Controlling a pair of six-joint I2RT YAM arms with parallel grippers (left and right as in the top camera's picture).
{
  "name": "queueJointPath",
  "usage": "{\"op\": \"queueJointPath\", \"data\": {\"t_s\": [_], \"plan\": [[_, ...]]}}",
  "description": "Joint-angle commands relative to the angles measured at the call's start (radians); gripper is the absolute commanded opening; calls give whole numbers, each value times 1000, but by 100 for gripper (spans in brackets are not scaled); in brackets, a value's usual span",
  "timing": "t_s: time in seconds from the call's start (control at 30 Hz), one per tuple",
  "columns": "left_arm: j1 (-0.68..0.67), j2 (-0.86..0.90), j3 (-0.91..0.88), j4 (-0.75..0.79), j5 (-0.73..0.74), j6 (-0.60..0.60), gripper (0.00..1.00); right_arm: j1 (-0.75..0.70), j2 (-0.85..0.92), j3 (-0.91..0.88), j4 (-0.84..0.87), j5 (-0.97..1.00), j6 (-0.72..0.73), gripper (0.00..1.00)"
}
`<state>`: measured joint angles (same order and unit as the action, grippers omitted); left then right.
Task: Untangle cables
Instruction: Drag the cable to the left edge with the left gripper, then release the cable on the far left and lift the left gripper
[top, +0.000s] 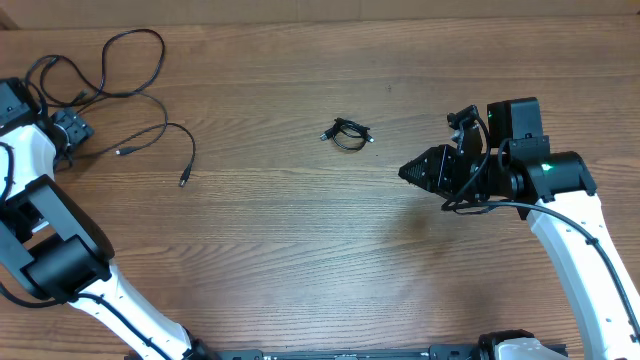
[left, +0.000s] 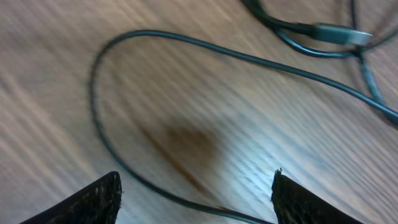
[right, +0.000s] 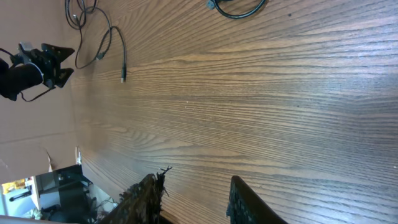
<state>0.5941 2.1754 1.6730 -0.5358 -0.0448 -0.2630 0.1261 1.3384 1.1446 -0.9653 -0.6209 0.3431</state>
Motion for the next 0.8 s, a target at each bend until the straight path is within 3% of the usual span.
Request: {"op": "queueJointPath", "data": {"t_s": [0.0,0.27,0.4,0.53,0.63,0.77], "plan": [[35,14,-12,-13,-71,-37,78,3,-1,13,2,3,-5,35],[68,127,-12,15,-67,-28,82,3,-1,13,1,3,-4,35],[64,150,-11,67,-57,-29,77,3,-1,13,-5,3,-4,35],[65,150,-11,103,-50,-28,31,3,-1,13,-6,3,-4,36],[74,149,6,95,-51,-29,4,3,-1,13,-6,3,-3,36],[88,133,56,72,-37,-29,4,3,-1,13,-8,3,-3,36]]}}
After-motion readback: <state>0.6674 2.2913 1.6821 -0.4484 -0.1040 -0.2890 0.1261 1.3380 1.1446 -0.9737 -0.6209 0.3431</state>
